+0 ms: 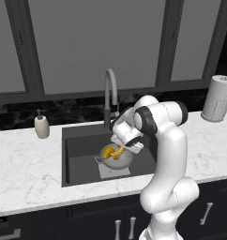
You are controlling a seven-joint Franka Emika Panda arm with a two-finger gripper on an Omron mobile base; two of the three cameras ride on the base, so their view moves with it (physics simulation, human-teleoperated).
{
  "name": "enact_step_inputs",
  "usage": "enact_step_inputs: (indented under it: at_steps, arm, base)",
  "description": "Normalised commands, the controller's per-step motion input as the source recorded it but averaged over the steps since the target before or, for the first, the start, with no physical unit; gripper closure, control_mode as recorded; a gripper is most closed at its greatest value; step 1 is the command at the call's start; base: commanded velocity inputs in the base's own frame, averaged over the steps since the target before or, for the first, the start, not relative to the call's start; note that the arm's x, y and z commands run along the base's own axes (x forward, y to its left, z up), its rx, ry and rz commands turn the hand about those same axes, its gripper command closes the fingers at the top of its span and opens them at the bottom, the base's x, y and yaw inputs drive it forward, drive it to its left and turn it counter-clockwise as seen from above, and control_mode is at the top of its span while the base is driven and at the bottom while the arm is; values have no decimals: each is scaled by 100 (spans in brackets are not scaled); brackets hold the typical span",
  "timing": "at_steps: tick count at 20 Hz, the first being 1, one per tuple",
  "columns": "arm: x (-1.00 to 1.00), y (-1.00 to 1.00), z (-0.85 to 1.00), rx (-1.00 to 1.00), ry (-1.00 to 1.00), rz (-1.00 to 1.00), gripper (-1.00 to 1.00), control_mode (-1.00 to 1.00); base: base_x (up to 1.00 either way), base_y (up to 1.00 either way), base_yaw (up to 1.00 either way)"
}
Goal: Put the colander in the sink, put the kiwi, pear, banana in the colander, and turn on the sink faucet and pour water over the colander.
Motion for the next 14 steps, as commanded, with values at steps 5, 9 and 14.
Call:
enact_step_inputs:
  at_steps: [5, 9, 14]
  arm:
    - [0, 0, -60, 3, 0, 0, 100, -100]
    - [0, 0, -58, 2, 0, 0, 100, -100]
    - [-17, 0, -23, 4, -5, 0, -100, -100]
  base:
    - [0, 0, 0]
    - [0, 0, 0]
    - [0, 0, 0]
